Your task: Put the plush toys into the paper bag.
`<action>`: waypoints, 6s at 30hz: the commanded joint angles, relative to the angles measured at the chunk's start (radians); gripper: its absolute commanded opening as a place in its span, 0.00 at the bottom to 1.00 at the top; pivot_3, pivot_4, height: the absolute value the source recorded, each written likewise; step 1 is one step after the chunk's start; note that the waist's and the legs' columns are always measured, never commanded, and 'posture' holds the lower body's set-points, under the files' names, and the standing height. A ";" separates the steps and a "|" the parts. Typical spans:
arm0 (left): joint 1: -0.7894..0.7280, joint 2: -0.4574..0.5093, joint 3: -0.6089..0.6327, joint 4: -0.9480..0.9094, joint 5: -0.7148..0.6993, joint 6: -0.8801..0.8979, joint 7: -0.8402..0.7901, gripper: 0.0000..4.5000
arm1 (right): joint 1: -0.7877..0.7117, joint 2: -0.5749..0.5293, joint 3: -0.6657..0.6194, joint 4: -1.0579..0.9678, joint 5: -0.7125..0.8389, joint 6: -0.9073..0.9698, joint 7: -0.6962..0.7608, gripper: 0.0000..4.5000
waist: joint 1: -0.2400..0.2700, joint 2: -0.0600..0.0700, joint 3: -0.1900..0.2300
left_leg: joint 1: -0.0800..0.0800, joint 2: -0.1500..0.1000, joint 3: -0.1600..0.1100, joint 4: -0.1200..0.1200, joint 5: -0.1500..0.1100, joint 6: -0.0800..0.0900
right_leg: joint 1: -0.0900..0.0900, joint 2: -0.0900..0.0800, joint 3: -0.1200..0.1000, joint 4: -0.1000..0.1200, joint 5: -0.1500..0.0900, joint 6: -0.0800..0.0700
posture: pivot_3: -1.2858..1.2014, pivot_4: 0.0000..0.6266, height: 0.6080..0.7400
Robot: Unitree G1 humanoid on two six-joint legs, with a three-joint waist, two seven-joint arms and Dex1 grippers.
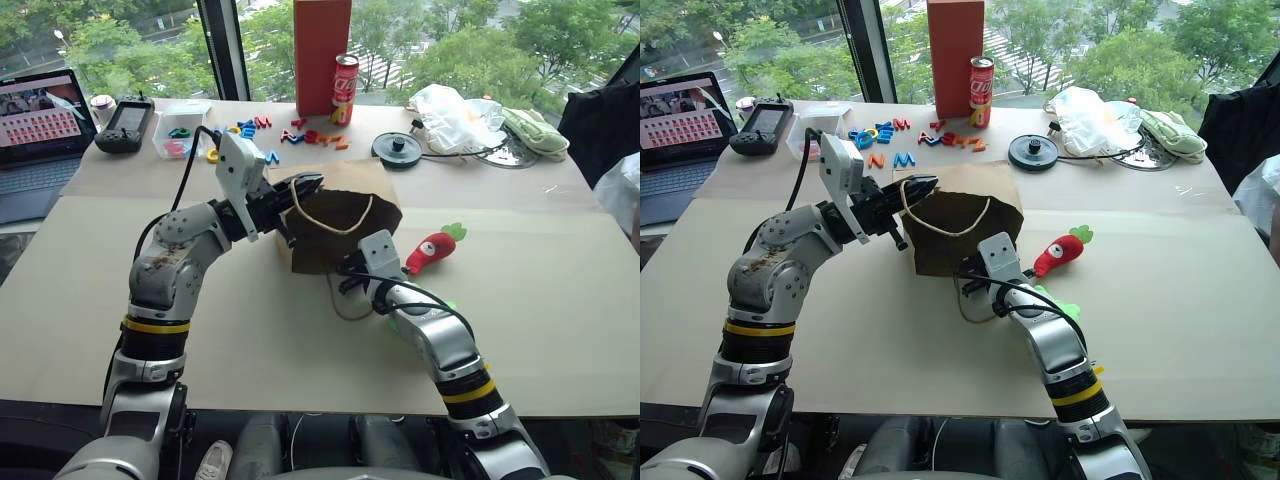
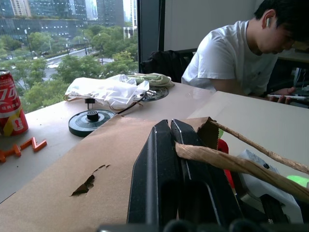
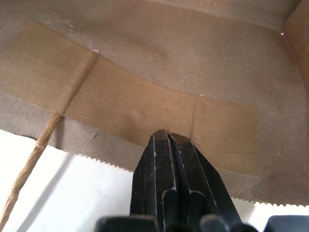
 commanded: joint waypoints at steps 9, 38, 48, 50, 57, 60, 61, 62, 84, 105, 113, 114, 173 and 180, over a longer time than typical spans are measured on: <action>0.007 0.020 -0.009 -0.015 0.019 -0.015 0.009 0.00 | -0.015 0.029 -0.161 -0.219 0.095 0.188 0.046 0.01 | 0.002 0.000 0.000 | -0.001 0.000 0.000 -0.001 0.000 0.000 | -0.001 0.000 0.000 0.000 0.000 0.000 | 0.52 0.24 0.99; 0.005 0.000 -0.020 0.026 0.056 -0.056 -0.005 0.00 | 0.252 -0.577 -0.520 -0.722 0.497 0.741 0.422 0.99 | -0.001 0.000 0.001 | -0.002 -0.002 -0.002 -0.003 0.000 0.000 | -0.001 -0.002 0.002 -0.003 -0.001 0.001 | 0.52 0.24 0.99; 0.011 0.013 -0.019 0.021 0.059 -0.059 -0.008 0.00 | 0.286 -0.542 -0.408 -0.626 0.435 0.656 0.327 0.99 | 0.004 0.000 0.001 | -0.001 -0.003 -0.003 -0.002 0.000 0.000 | 0.000 -0.002 0.001 -0.003 -0.001 0.001 | 0.52 0.24 0.99; 0.010 0.014 -0.019 0.020 0.058 -0.058 -0.008 0.00 | 0.286 -0.535 -0.398 -0.623 0.439 0.648 0.323 0.99 | 0.004 0.000 0.001 | -0.001 -0.003 -0.003 -0.002 0.000 0.000 | 0.000 -0.002 0.001 -0.003 -0.001 0.001 | 0.52 0.24 0.99; 0.005 0.016 -0.023 0.026 0.060 -0.061 -0.011 0.00 | 0.281 -0.541 -0.371 -0.641 0.440 0.632 0.312 0.62 | 0.004 0.000 0.001 | -0.001 -0.003 -0.003 -0.002 0.000 0.000 | 0.000 -0.002 0.001 -0.003 -0.001 0.001 | 0.52 0.24 0.99; 0.004 0.014 -0.024 0.027 0.062 -0.062 -0.011 0.00 | 0.278 -0.545 -0.362 -0.646 0.439 0.619 0.310 0.38 | 0.003 0.000 0.001 | -0.001 -0.003 -0.003 -0.002 0.000 0.000 | 0.000 -0.001 0.001 -0.003 -0.001 0.001 | 0.52 0.24 0.99; 0.004 0.013 -0.024 0.027 0.061 -0.062 -0.010 0.00 | 0.277 -0.545 -0.363 -0.651 0.440 0.618 0.310 0.30 | 0.003 0.000 0.001 | -0.001 -0.003 -0.003 -0.002 0.000 0.000 | 0.000 -0.001 0.001 -0.003 -0.001 0.001 | 0.52 0.24 0.99; 0.003 0.013 -0.024 0.029 0.062 -0.063 -0.011 0.00 | 0.275 -0.547 -0.363 -0.654 0.437 0.616 0.307 0.25 | 0.003 0.000 0.001 | -0.001 -0.003 -0.003 -0.002 0.000 0.000 | 0.000 -0.001 0.001 -0.003 -0.001 0.001 | 0.52 0.24 0.99; -0.025 -0.012 -0.023 0.044 0.041 -0.036 -0.013 0.00 | -0.138 -0.567 -0.137 -0.662 0.406 0.474 0.268 0.25 | 0.004 0.000 0.001 | -0.002 -0.002 -0.003 -0.002 0.000 0.000 | 0.000 -0.002 0.001 -0.003 -0.001 0.001 | 0.52 0.24 0.99; -0.026 -0.020 -0.049 0.021 0.040 -0.029 -0.045 0.00 | -0.486 -0.271 0.130 -0.139 0.023 0.386 0.142 0.25 | 0.003 0.001 0.001 | -0.004 -0.002 -0.002 -0.002 0.000 0.000 | -0.003 -0.002 0.000 -0.001 -0.001 0.001 | 0.52 0.24 0.99; -0.027 -0.019 -0.047 0.022 0.040 -0.026 -0.048 0.00 | -0.460 -0.205 0.057 -0.109 -0.015 0.397 0.095 0.55 | 0.005 0.001 0.001 | -0.005 -0.002 -0.001 -0.003 0.000 0.000 | -0.003 -0.003 -0.001 -0.001 -0.001 0.001 | 0.52 0.24 0.99; -0.027 -0.019 -0.047 0.023 0.040 -0.026 -0.048 0.00 | -0.458 -0.202 0.051 -0.116 -0.012 0.402 0.100 0.65 | 0.004 0.001 0.001 | -0.005 -0.002 -0.001 -0.003 0.000 0.000 | -0.003 -0.003 -0.001 -0.001 -0.001 0.001 | 0.52 0.24 0.99; -0.034 -0.025 -0.035 0.061 0.055 -0.044 -0.034 0.00 | 0.008 -0.006 -0.312 -0.358 -0.077 0.544 -0.185 0.01 | 0.002 0.001 0.001 | -0.004 -0.003 -0.001 -0.003 0.000 -0.001 | -0.004 -0.002 0.001 -0.002 -0.001 0.001 | 0.52 0.24 0.99; -0.031 -0.028 -0.036 0.061 0.052 -0.040 -0.030 0.00 | -0.009 -0.249 -0.368 -0.563 0.041 0.595 0.048 0.01 | 0.004 0.002 0.001 | -0.004 -0.003 -0.001 -0.003 0.000 -0.001 | -0.004 -0.002 0.001 -0.002 -0.001 0.001 | 0.52 0.24 0.99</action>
